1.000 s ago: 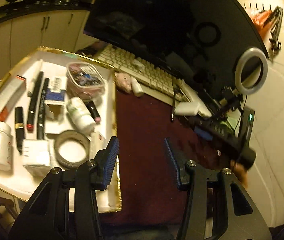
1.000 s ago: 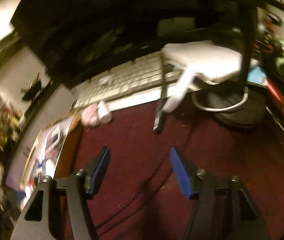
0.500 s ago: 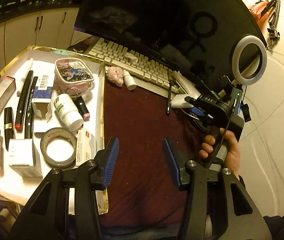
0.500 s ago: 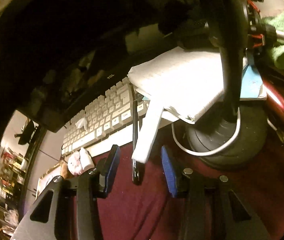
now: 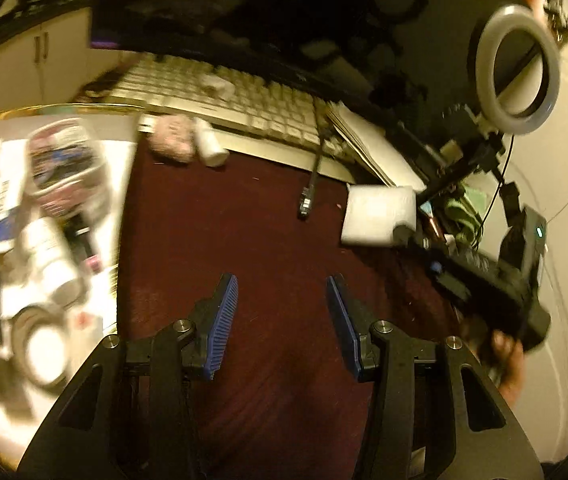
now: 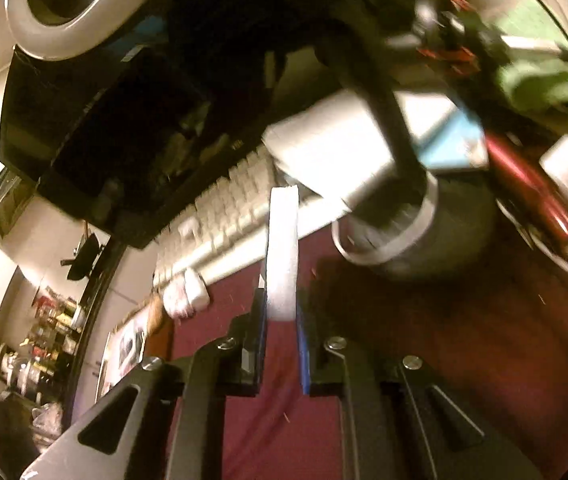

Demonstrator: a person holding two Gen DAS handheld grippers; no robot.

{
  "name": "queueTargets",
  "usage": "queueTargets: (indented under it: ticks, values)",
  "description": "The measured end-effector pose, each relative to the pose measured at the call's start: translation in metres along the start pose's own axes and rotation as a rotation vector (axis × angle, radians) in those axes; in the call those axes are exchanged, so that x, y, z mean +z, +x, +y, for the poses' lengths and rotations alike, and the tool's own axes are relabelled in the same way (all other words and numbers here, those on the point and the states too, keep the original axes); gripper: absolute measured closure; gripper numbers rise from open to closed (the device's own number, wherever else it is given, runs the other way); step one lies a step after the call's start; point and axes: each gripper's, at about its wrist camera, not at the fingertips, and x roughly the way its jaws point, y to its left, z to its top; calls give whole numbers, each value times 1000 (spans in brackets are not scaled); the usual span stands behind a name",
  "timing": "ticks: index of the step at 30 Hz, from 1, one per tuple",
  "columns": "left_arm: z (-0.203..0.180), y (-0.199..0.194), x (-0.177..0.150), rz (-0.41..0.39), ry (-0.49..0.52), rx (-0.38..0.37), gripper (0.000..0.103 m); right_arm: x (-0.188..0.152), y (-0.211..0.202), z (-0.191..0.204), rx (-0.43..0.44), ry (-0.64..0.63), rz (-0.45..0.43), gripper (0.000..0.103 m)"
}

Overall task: Organize objects
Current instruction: 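Grasp the white foam sponge with the right tool while the left tool grasps the black pen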

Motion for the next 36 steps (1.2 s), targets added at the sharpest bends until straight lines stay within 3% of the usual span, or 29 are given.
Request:
queueTargets:
  ticks: [3, 8, 12, 16, 20, 23, 25, 28, 32, 36]
  values:
    - [-15, 23, 13, 31, 31, 25, 57, -9, -11, -18, -2, 14, 7, 91]
    - [-36, 57, 33, 70, 83, 93, 57, -18, -34, -26, -39, -33, -58, 91]
    - [-49, 95, 52, 104, 130, 134, 57, -17, -33, -37, 11, 21, -51, 91]
    - [-43, 119, 65, 115, 55, 133, 57, -18, -27, -45, 64, 59, -28, 91]
    - [-44, 137, 73, 94, 59, 187, 57, -17, -27, -47, 73, 66, -34, 91]
    - [-45, 148, 77, 99, 54, 181, 58, -19, -29, -42, 60, 39, -49, 91]
    - [-48, 153, 78, 98, 82, 199, 74, -19, -28, -40, 56, 30, -49, 91]
    - [-50, 156, 76, 90, 114, 230, 87, -19, -28, -41, 63, 44, -43, 91]
    - [-48, 146, 67, 99, 115, 211, 93, -20, -33, -43, 54, 34, -44, 91]
    - [-37, 116, 42, 135, 131, 220, 94, -19, -32, -40, 39, 19, -44, 91]
